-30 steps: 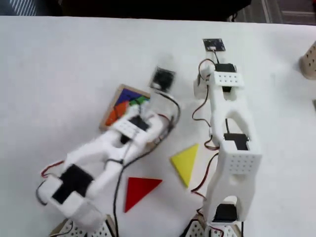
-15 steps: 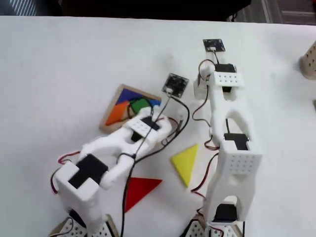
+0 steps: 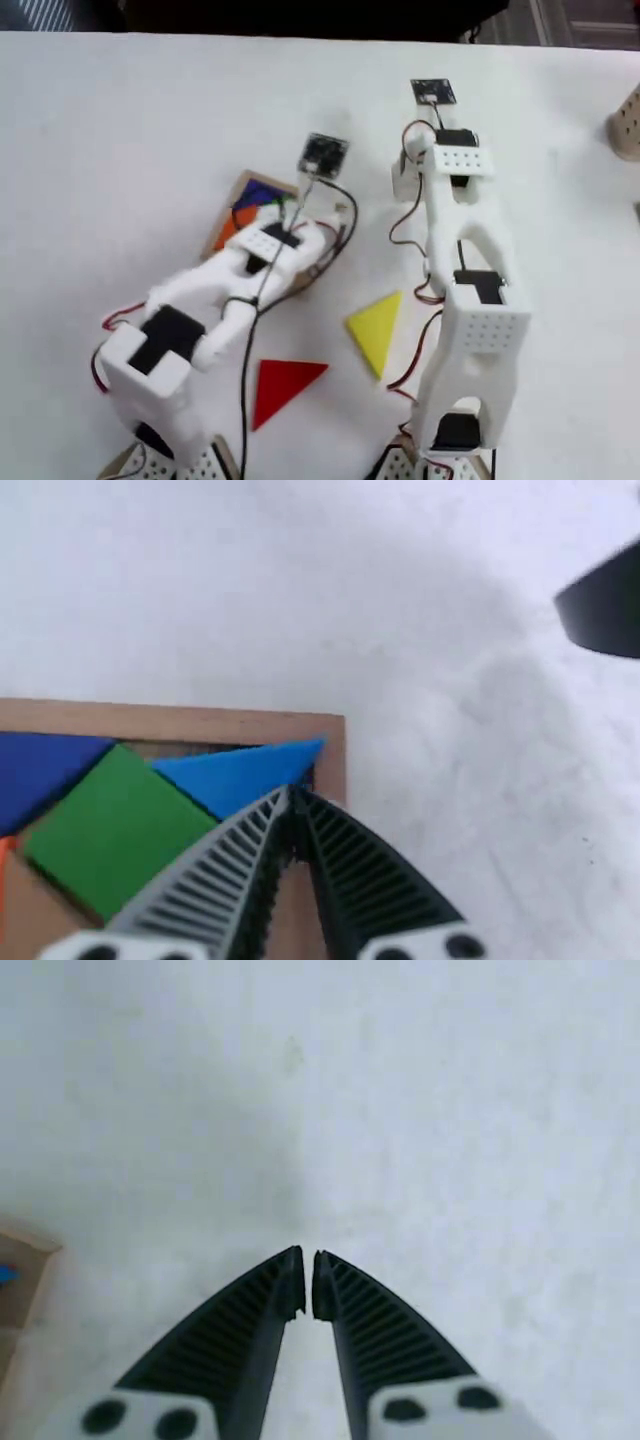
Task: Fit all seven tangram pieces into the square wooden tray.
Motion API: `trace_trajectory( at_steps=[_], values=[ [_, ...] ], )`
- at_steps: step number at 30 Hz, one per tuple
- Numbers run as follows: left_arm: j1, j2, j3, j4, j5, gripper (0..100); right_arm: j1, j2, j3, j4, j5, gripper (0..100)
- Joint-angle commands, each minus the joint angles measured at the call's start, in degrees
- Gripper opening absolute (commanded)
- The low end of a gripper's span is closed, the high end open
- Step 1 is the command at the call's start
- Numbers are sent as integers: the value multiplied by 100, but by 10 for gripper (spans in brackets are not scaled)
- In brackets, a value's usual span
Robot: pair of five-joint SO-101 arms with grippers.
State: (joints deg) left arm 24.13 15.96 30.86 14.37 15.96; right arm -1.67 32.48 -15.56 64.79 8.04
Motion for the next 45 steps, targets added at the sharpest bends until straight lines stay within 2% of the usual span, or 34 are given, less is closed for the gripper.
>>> trace_trajectory(
  at_steps=[1, 13, 19, 23, 29, 32, 41, 45],
  values=[
    [-418, -40, -360, -158, -18, 24, -75, -233, -70, -101, 0, 18],
    [-514, -154, -308, -88, -18, 24, -127, -215, -79, -101, 0, 18],
    [-541, -1297, 369, 149, -53, 24, -127, -215, -79, -215, 9, 18],
    [-840, -1886, 774, 141, -44, 24, -127, -207, -79, -215, 9, 18],
    [-1824, -1912, 615, 141, -18, 24, -127, -198, -79, -215, 9, 18],
    [-1991, -1912, 712, 185, -44, 24, -127, -198, -79, -215, 9, 18],
    [-681, -1895, 1275, 132, -62, 24, -136, -198, -62, -215, 9, 18],
    [-391, -1297, 1011, 167, -62, 24, -136, -189, -62, -215, 9, 18]
  ],
)
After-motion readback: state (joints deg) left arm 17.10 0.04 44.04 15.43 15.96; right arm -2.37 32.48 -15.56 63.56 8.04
